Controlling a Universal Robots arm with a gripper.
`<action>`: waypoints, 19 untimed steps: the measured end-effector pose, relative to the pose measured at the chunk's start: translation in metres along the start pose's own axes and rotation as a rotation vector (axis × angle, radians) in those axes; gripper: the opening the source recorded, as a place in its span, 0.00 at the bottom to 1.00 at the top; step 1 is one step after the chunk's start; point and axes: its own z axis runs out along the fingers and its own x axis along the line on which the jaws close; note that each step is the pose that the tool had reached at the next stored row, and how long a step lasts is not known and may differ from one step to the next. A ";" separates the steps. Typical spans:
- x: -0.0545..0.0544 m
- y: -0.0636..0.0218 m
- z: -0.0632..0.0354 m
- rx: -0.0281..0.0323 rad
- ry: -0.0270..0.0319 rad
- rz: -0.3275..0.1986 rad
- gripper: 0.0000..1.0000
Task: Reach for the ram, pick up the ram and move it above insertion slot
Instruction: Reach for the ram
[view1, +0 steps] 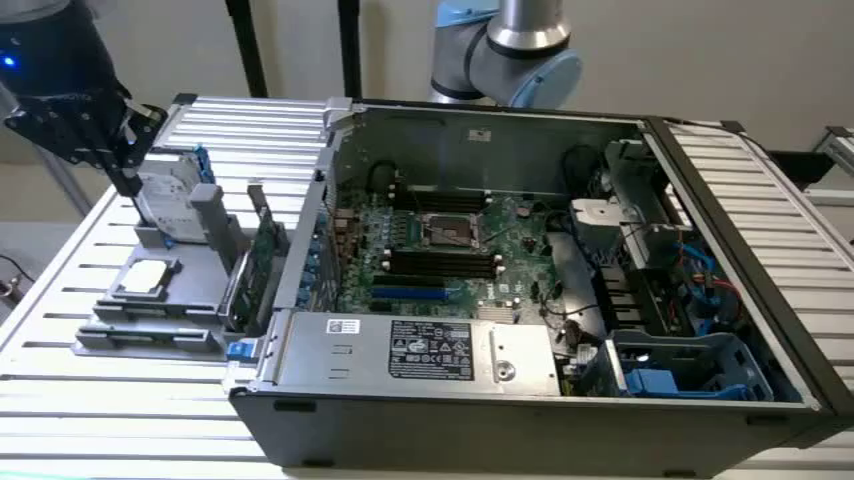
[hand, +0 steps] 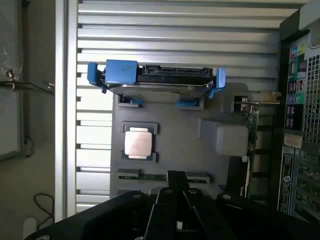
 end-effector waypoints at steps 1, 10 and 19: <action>0.000 0.0000 0.0000 0.0000 -0.0001 0.000 0.11; 0.000 0.0000 0.0000 0.0000 0.0000 0.000 0.11; -0.006 -0.0085 -0.0002 0.0000 0.0036 0.000 0.11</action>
